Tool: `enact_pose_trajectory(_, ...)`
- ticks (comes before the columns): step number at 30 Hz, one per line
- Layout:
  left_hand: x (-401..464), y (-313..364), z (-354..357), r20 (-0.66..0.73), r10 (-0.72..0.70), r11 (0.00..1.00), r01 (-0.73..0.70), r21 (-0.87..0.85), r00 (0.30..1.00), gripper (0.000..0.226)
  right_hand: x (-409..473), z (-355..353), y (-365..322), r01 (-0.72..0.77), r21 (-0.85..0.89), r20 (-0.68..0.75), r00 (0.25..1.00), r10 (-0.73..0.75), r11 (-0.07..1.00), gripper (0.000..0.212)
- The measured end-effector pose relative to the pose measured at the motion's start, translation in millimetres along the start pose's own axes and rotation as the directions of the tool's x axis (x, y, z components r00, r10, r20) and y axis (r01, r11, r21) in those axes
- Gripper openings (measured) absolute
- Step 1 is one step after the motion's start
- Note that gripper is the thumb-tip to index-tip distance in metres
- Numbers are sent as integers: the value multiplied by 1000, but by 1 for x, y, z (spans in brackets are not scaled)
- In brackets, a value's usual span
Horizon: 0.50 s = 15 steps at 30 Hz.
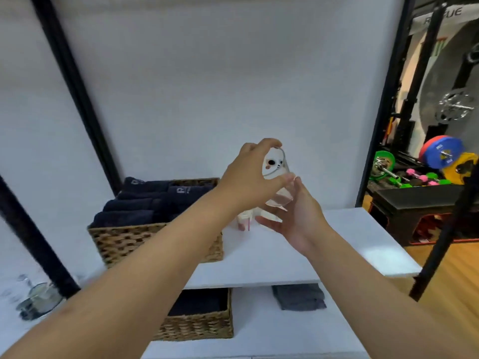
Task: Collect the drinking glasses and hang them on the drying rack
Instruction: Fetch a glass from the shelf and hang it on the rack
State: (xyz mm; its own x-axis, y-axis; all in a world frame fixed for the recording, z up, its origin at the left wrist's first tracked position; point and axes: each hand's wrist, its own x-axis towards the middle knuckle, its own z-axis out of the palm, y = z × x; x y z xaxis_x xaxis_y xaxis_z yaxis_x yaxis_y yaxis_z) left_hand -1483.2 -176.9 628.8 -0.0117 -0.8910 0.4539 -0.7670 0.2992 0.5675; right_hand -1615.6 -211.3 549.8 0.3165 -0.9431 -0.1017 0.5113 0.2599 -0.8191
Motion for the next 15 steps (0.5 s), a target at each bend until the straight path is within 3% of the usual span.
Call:
enact_pose_trajectory(6,-75,-26,-113,-98,-85,994,91,59,992,56,-41,113,63,-188,172,240,960,144,967,55)
enact_pose_trajectory(12,-176,-75,-229,-196,-174,979,191,76,965,55,-90,232,143,-282,148,455,870,188,948,73)
enact_pose_trajectory(15,-235,-105,-285,-221,-202,973,221,69,954,56,-122,291,189,-292,134,513,838,186,947,72)
